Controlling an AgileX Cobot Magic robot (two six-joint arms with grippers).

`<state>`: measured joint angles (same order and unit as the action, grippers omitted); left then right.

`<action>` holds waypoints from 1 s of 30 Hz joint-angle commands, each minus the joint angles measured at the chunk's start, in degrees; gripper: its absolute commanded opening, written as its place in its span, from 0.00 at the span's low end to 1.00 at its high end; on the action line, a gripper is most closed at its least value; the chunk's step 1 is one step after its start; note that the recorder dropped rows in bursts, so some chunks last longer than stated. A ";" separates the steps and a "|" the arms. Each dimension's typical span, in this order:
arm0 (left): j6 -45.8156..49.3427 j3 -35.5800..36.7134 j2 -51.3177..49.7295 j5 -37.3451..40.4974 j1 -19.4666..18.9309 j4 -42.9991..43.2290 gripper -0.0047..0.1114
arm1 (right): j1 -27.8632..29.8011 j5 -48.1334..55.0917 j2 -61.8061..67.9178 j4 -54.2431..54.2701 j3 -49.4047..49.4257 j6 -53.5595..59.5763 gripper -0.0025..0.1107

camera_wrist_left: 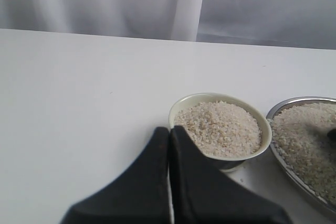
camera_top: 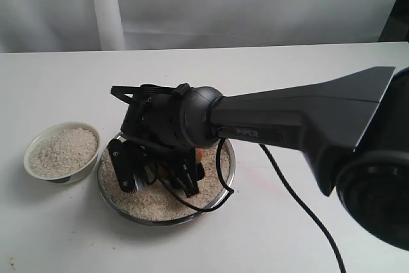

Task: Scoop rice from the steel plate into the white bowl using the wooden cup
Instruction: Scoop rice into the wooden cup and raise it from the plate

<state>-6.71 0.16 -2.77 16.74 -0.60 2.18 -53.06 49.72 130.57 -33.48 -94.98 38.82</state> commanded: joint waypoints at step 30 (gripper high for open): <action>-0.32 -0.16 -0.07 -0.38 -0.08 -0.28 0.04 | 5.21 -41.25 -8.27 5.66 19.15 -37.77 0.02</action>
<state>-6.71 0.16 -2.77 16.74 -0.60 2.18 -48.50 10.68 122.89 -28.13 -76.11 2.11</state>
